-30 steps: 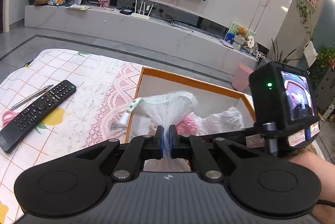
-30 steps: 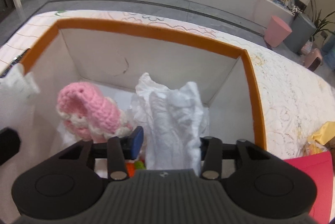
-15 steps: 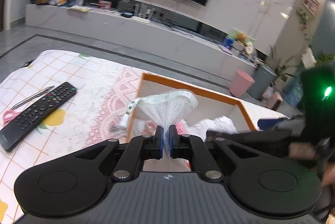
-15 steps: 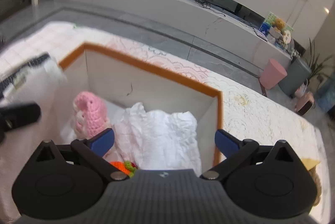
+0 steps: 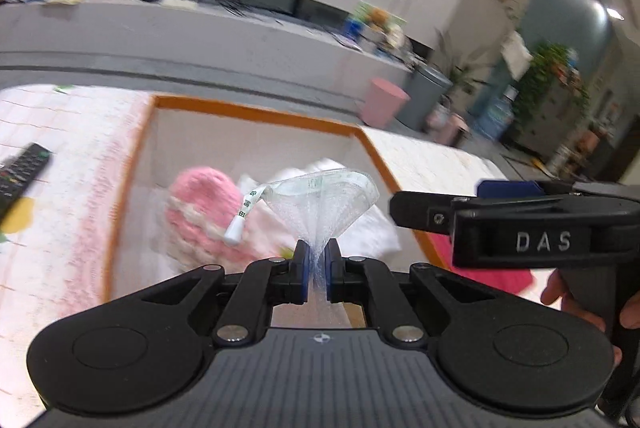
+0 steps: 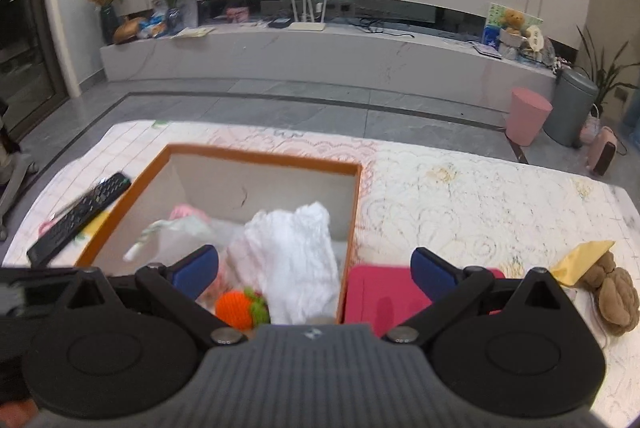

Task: Organize soft objects
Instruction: 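Open the right gripper to drop the paper into the box while the left gripper releases the mesh bag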

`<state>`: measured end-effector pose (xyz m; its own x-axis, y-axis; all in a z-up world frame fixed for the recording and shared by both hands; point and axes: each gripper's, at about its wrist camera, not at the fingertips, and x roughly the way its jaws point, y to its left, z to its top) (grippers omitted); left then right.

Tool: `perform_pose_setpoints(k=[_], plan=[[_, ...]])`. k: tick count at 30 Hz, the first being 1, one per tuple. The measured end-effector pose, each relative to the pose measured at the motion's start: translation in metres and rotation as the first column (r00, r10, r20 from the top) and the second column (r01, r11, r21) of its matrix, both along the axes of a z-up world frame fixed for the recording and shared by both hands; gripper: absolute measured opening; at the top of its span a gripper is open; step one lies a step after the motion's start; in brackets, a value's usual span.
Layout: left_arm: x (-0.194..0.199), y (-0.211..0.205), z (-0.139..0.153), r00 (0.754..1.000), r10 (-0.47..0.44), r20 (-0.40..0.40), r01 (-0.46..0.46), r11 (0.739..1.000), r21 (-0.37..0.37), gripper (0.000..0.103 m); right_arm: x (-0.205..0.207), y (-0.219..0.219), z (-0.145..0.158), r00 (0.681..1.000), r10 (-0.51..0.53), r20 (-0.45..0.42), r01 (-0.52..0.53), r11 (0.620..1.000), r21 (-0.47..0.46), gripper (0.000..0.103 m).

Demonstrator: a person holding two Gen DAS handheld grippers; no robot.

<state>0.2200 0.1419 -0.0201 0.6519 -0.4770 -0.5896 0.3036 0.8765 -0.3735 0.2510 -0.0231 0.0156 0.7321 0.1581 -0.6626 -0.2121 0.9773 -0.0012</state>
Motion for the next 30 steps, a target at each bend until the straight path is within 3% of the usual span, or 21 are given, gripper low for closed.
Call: perform_pose_setpoints(k=[6, 12, 13, 15, 16, 17, 22, 30], plan=[[0.001, -0.018, -0.006, 0.990, -0.134, -0.047, 0.132, 0.990, -0.049, 0.008, -0.024, -0.010, 0.004, 1.000, 0.016, 0.009, -0.016, 1.000, -0.018, 0.100], [0.001, -0.034, -0.012, 0.983, -0.168, -0.076, 0.168, 0.986, -0.003, 0.008, -0.035, -0.021, 0.007, 0.999, 0.035, 0.013, -0.034, 0.999, -0.040, 0.100], [0.001, -0.035, -0.012, 0.982, -0.172, -0.083, 0.172, 0.985, -0.002, 0.015, -0.036, -0.022, 0.007, 0.999, 0.038, 0.017, -0.037, 0.998, -0.051, 0.100], [-0.001, -0.036, -0.012, 0.980, -0.180, -0.085, 0.181, 0.983, 0.006, 0.044, -0.038, -0.021, 0.005, 0.999, 0.048, 0.020, -0.046, 0.996, -0.073, 0.100], [-0.003, -0.036, -0.012, 0.981, -0.179, -0.076, 0.180, 0.983, 0.014, 0.071, -0.038, -0.021, 0.004, 0.998, 0.051, 0.023, -0.049, 0.996, -0.080, 0.100], [-0.005, -0.035, -0.011, 0.983, -0.172, -0.062, 0.174, 0.985, 0.019, 0.087, -0.039, -0.022, 0.003, 0.998, 0.053, 0.022, -0.051, 0.995, -0.085, 0.100], [-0.015, -0.043, -0.007, 0.988, -0.156, 0.014, 0.153, 0.981, 0.122, 0.087, -0.040, -0.024, -0.004, 0.999, 0.054, 0.010, -0.053, 0.995, -0.086, 0.100], [-0.019, -0.032, 0.000, 0.994, -0.088, 0.064, 0.076, 0.983, 0.164, 0.088, -0.049, -0.045, -0.008, 0.998, 0.003, 0.055, -0.001, 0.999, -0.040, 0.100]])
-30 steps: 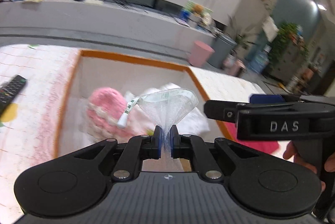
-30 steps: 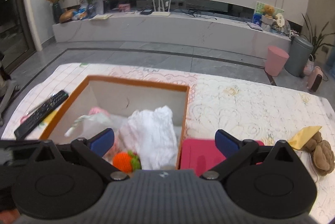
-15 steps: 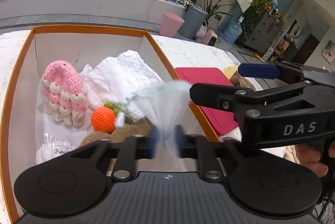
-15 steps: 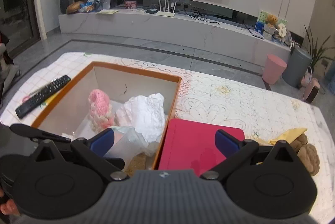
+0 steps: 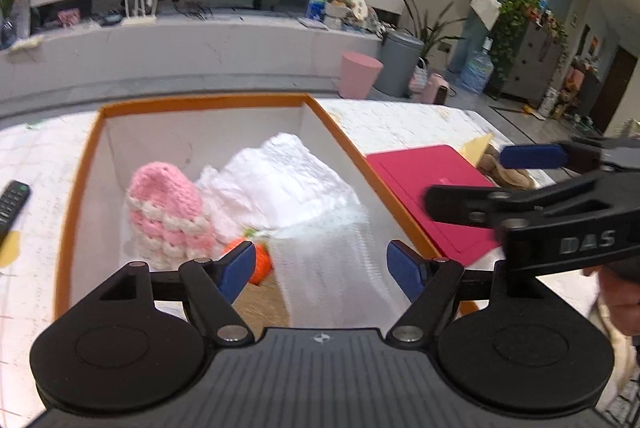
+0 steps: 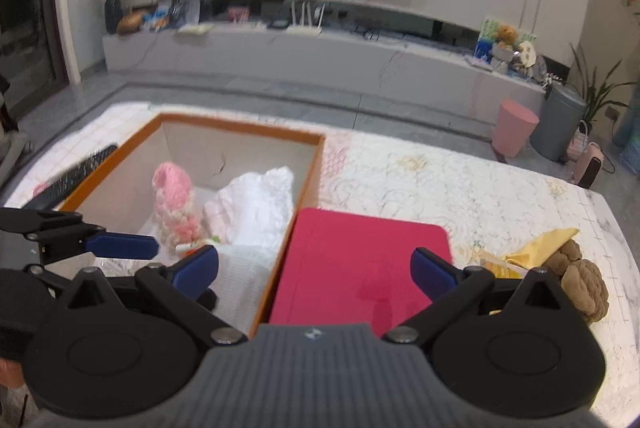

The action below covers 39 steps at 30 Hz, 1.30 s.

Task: Organize soft objects
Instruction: 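Open the right gripper to drop the paper into the box while the left gripper releases the mesh bag, then move both tools back toward the snack bag and cloth on the table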

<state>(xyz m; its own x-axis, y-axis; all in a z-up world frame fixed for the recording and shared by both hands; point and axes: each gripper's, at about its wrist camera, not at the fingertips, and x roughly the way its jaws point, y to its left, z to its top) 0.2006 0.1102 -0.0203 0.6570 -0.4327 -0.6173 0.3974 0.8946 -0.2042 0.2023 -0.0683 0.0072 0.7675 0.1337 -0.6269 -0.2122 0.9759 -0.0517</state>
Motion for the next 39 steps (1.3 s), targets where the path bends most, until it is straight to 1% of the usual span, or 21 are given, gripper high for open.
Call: perform_pose_setpoints(k=[2, 7, 12, 15, 17, 20, 22, 26, 29, 33, 35, 37, 39], plan=[[-0.002, 0.000, 0.002, 1.000, 0.007, 0.026, -0.007, 1.000, 0.023, 0.088, -0.006, -0.009, -0.001, 1.000, -0.014, 0.014, 0.014, 1.000, 0.015, 0.100], [0.000, -0.001, 0.009, 0.998, 0.043, 0.038, -0.043, 0.999, 0.003, 0.088, -0.015, -0.028, -0.001, 0.998, -0.048, 0.034, 0.047, 0.999, 0.024, 0.100], [-0.001, -0.009, 0.014, 0.995, 0.073, 0.065, -0.075, 0.997, 0.023, 0.088, -0.029, -0.044, -0.004, 0.996, -0.057, 0.069, 0.056, 0.998, 0.015, 0.100], [-0.004, -0.013, 0.022, 0.986, 0.122, 0.113, -0.128, 0.991, 0.045, 0.088, -0.036, -0.056, -0.005, 0.993, -0.067, 0.095, 0.067, 0.998, 0.001, 0.100], [-0.008, -0.014, 0.027, 0.981, 0.134, 0.137, -0.142, 0.989, 0.051, 0.088, -0.041, -0.065, -0.005, 0.992, -0.058, 0.111, 0.061, 0.998, -0.018, 0.100], [-0.011, -0.014, 0.034, 0.976, 0.149, 0.158, -0.159, 0.986, 0.048, 0.088, -0.052, -0.079, -0.006, 0.983, -0.067, 0.173, 0.077, 0.996, -0.052, 0.100], [-0.013, -0.015, 0.038, 0.972, 0.164, 0.168, -0.174, 0.984, 0.048, 0.088, -0.057, -0.091, -0.007, 0.978, -0.083, 0.193, 0.094, 0.994, -0.051, 0.100], [-0.018, -0.020, 0.045, 0.962, 0.196, 0.190, -0.207, 0.978, 0.039, 0.088, -0.060, -0.114, -0.006, 0.973, -0.127, 0.190, 0.132, 0.991, -0.013, 0.100], [-0.026, -0.026, 0.052, 0.962, 0.184, 0.200, -0.191, 0.982, 0.016, 0.088, -0.060, -0.130, -0.002, 0.965, -0.187, 0.182, 0.188, 0.982, 0.014, 0.100], [-0.038, -0.037, 0.063, 0.953, 0.186, 0.238, -0.191, 0.982, -0.002, 0.088, -0.060, -0.154, 0.006, 0.945, -0.269, 0.186, 0.263, 0.963, 0.054, 0.100], [-0.042, -0.045, 0.066, 0.954, 0.174, 0.244, -0.178, 0.984, -0.009, 0.089, -0.059, -0.165, 0.010, 0.936, -0.303, 0.179, 0.293, 0.953, 0.080, 0.100], [-0.048, -0.057, 0.068, 0.957, 0.147, 0.248, -0.154, 0.988, 0.009, 0.089, -0.060, -0.176, 0.012, 0.924, -0.334, 0.185, 0.323, 0.942, 0.089, 0.100], [-0.055, -0.069, 0.069, 0.962, 0.107, 0.250, -0.117, 0.993, 0.025, 0.089, -0.061, -0.186, 0.015, 0.910, -0.360, 0.203, 0.353, 0.933, 0.073, 0.100]])
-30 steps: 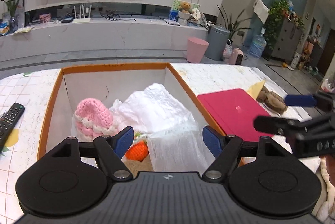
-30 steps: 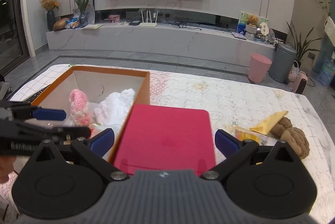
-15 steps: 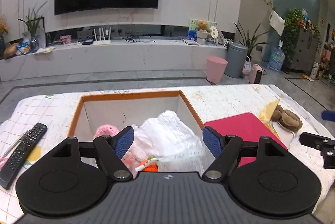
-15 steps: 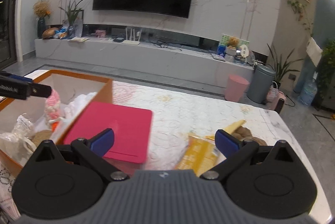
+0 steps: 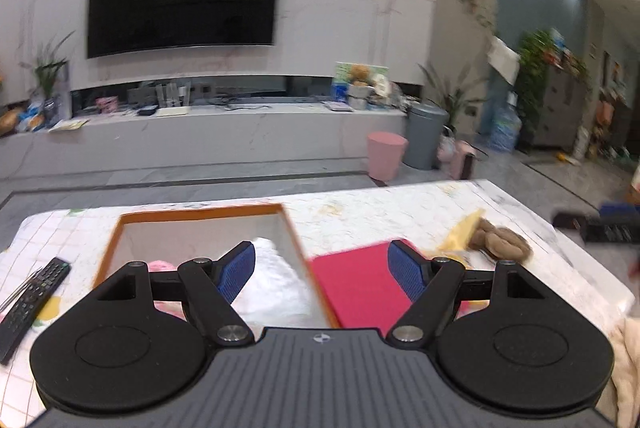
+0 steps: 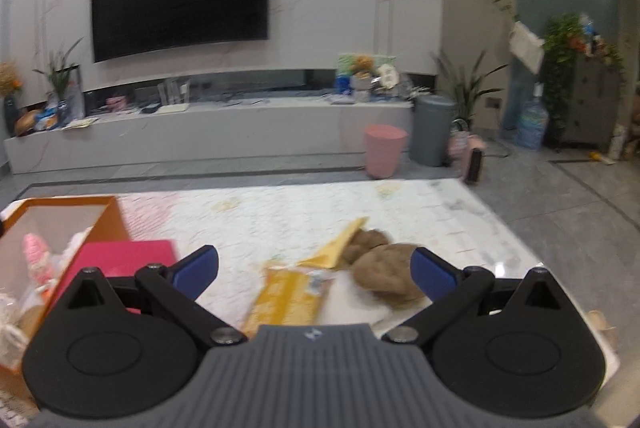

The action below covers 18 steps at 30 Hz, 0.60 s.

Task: Organize soft objects
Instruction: 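Move both tools back toward the snack bag and cloth on the table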

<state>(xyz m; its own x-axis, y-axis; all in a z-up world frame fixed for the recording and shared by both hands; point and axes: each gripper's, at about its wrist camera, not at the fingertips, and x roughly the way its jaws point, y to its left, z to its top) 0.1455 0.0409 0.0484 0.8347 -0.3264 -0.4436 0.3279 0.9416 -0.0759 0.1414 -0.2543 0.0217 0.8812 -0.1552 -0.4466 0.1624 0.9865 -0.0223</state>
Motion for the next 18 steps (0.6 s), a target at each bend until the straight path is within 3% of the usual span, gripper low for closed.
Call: perform_pose_setpoints(k=[3, 10, 15, 18], plan=[[-0.013, -0.017, -0.003, 0.999, -0.032, 0.003, 0.032, 0.999, 0.022, 0.089, 0.002, -0.018, 0.006, 0.998, -0.066, 0.002, 0.066, 0.998, -0.021, 0.100], [-0.042, -0.066, -0.023, 0.997, -0.082, -0.006, 0.082, 0.989, 0.123, 0.089, -0.003, -0.074, 0.014, 0.992, -0.128, 0.012, 0.127, 0.991, 0.049, 0.100], [-0.046, -0.110, -0.032, 0.979, -0.203, 0.031, 0.199, 0.976, 0.089, 0.089, -0.003, -0.104, 0.006, 0.983, -0.181, -0.007, 0.182, 0.982, 0.050, 0.100], [-0.040, -0.142, -0.040, 0.968, -0.250, 0.030, 0.246, 0.965, 0.094, 0.089, 0.007, -0.118, -0.008, 0.981, -0.192, -0.039, 0.196, 0.974, 0.118, 0.100]])
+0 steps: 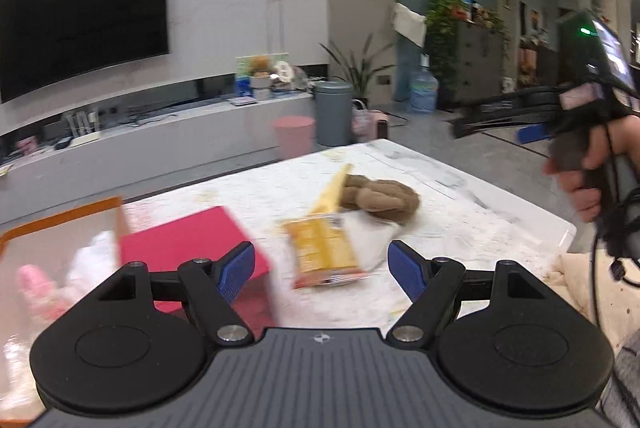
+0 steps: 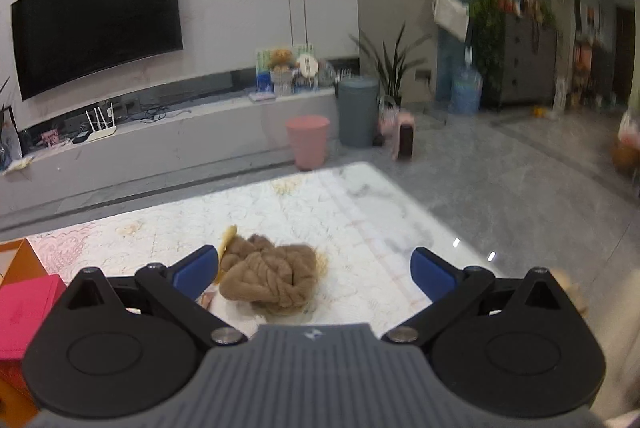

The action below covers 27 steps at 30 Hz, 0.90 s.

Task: Organize soft objects
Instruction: 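Move both tools back toward the snack bag and cloth on the table, then grasp the yellow snack bag with the left gripper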

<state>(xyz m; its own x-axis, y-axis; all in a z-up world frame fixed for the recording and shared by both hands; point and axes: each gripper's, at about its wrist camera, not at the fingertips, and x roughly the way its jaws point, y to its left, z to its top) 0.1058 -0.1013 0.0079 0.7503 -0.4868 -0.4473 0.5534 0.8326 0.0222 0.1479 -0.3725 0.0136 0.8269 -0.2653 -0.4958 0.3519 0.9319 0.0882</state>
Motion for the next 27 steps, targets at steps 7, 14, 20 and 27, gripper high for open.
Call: perform_pose_setpoints(k=[7, 14, 20, 27], plan=[[0.028, -0.065, -0.044, 1.000, 0.026, 0.002, -0.026, 0.998, 0.063, 0.089, 0.022, -0.011, -0.029, 0.997, -0.020, -0.081, 0.026, 0.997, 0.077, 0.100], [0.076, -0.093, -0.091, 0.984, 0.167, -0.064, -0.159, 0.981, 0.107, 0.089, 0.027, -0.021, -0.039, 0.995, -0.017, -0.094, 0.029, 0.990, 0.136, 0.100], [0.111, -0.103, -0.112, 0.961, 0.263, -0.084, -0.250, 0.959, 0.132, 0.089, 0.033, -0.029, -0.050, 0.988, -0.041, -0.146, 0.062, 0.987, 0.145, 0.100], [0.134, -0.110, -0.123, 0.948, 0.288, -0.132, -0.268, 0.951, 0.154, 0.091, 0.036, -0.032, -0.054, 0.987, -0.034, -0.158, 0.061, 0.983, 0.173, 0.100]])
